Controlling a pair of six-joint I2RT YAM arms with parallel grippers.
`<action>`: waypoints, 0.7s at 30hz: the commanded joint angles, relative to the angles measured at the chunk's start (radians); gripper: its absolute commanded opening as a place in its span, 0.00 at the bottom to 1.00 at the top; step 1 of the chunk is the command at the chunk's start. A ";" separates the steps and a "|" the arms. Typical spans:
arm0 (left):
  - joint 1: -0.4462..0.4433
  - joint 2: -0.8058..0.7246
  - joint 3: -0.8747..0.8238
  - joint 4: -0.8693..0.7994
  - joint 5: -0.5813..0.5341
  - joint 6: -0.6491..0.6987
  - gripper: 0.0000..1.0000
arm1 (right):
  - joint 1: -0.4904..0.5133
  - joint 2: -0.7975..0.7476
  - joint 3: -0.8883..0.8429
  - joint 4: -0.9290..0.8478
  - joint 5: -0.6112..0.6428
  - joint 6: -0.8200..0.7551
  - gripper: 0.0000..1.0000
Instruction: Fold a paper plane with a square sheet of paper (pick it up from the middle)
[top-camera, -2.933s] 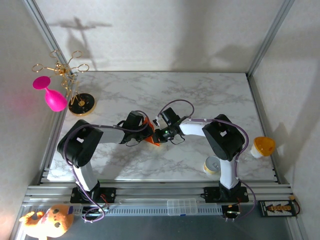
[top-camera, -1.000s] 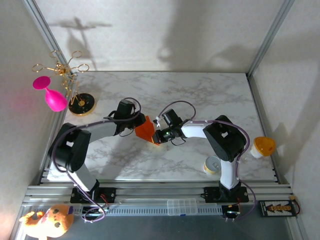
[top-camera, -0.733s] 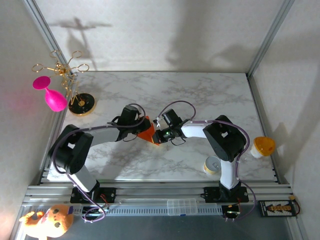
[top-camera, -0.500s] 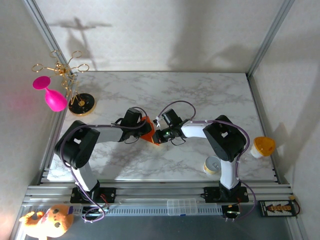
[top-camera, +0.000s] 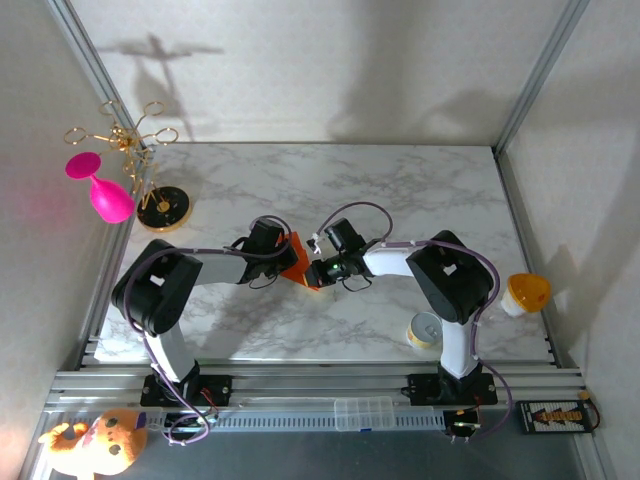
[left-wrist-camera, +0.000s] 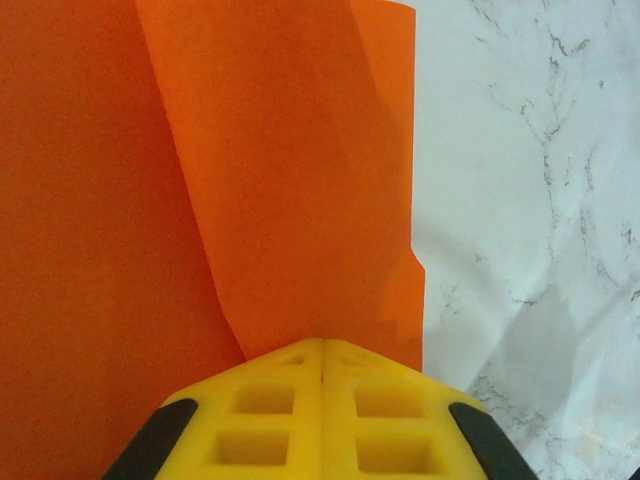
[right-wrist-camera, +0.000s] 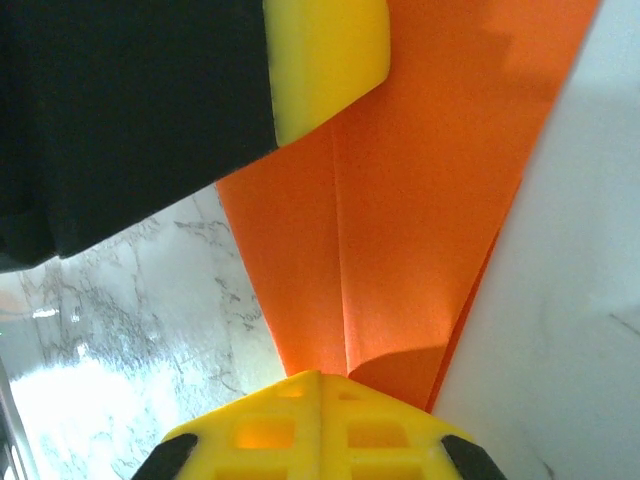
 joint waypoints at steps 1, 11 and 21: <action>0.008 0.035 -0.033 -0.032 -0.056 -0.015 0.02 | -0.004 -0.064 0.010 -0.063 -0.007 0.049 0.06; 0.008 0.031 -0.041 -0.033 -0.057 -0.011 0.00 | -0.055 -0.228 -0.041 0.001 0.150 0.159 0.06; 0.008 0.030 -0.043 -0.037 -0.064 -0.019 0.00 | 0.005 -0.076 0.058 -0.046 0.046 0.101 0.00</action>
